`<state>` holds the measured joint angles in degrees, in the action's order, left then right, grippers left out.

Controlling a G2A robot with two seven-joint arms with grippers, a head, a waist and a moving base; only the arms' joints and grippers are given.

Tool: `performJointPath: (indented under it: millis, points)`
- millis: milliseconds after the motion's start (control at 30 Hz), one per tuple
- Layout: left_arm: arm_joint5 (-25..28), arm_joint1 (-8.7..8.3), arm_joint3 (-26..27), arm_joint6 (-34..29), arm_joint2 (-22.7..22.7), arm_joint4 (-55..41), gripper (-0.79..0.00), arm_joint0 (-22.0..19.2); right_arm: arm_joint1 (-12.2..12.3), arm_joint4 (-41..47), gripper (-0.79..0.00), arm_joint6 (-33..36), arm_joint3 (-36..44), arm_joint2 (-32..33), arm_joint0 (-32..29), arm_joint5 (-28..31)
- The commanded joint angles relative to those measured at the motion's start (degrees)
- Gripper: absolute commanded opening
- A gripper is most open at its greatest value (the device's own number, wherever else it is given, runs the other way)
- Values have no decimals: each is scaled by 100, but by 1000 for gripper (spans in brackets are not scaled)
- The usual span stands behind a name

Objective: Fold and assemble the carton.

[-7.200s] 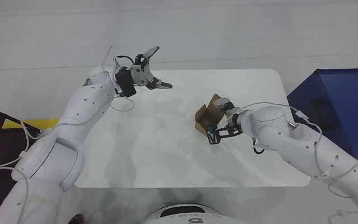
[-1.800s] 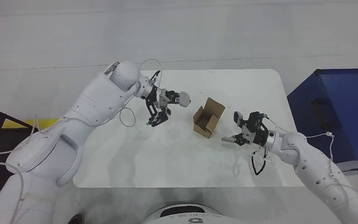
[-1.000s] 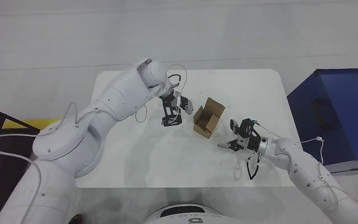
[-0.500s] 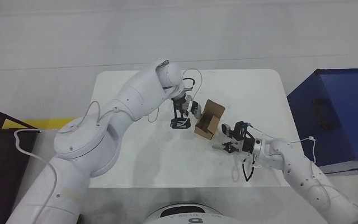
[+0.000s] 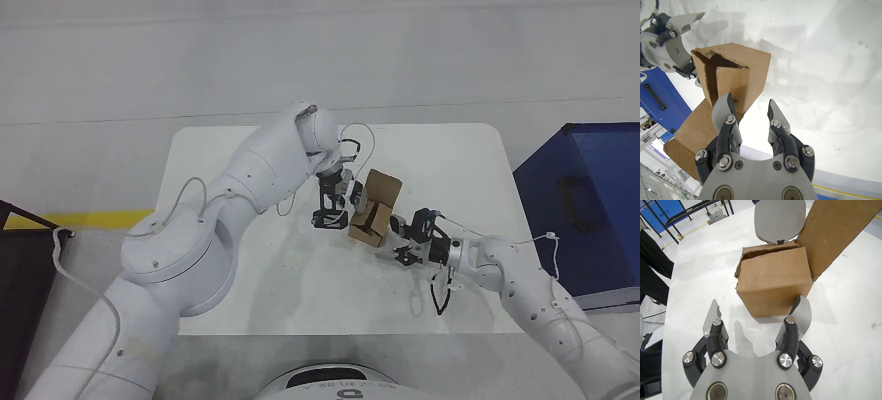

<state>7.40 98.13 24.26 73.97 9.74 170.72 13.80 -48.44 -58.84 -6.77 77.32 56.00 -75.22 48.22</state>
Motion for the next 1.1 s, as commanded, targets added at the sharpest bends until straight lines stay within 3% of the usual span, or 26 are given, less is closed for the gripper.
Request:
performJointPath:
  millis: [0,100,167,233,633,733,767,800,967,1067]
  points:
    - [-24,48,-107,12,0,-19,-400,-25,-8,11,-108,36,-10,18,29,21]
    - [62,137,-235,68,0,199,-416,-14,-22,-2,-92,97,-29,35,79,75]
    - [45,197,-284,89,0,228,-486,-9,-32,-12,-77,127,-39,45,110,101]
    - [-29,251,-325,107,2,211,-785,-36,-42,-2,-65,147,-60,58,134,126]
    - [-196,461,-778,174,26,93,-785,-228,-100,5,-68,193,-212,117,259,298]
    - [-293,461,-901,153,92,-95,-773,-279,-107,-23,-22,104,-211,172,278,318]
    - [-361,450,-970,162,141,-217,-434,-291,-109,-43,0,77,-206,192,282,318]
    - [-446,431,-1066,188,199,-356,0,-300,-110,-55,0,47,-205,210,282,325]
    - [-1082,225,-1865,292,604,-1298,0,-308,-118,-126,0,-28,-229,285,284,340]
    - [-1082,225,-1865,292,604,-1298,0,-308,-121,-149,0,-29,-243,303,283,347]
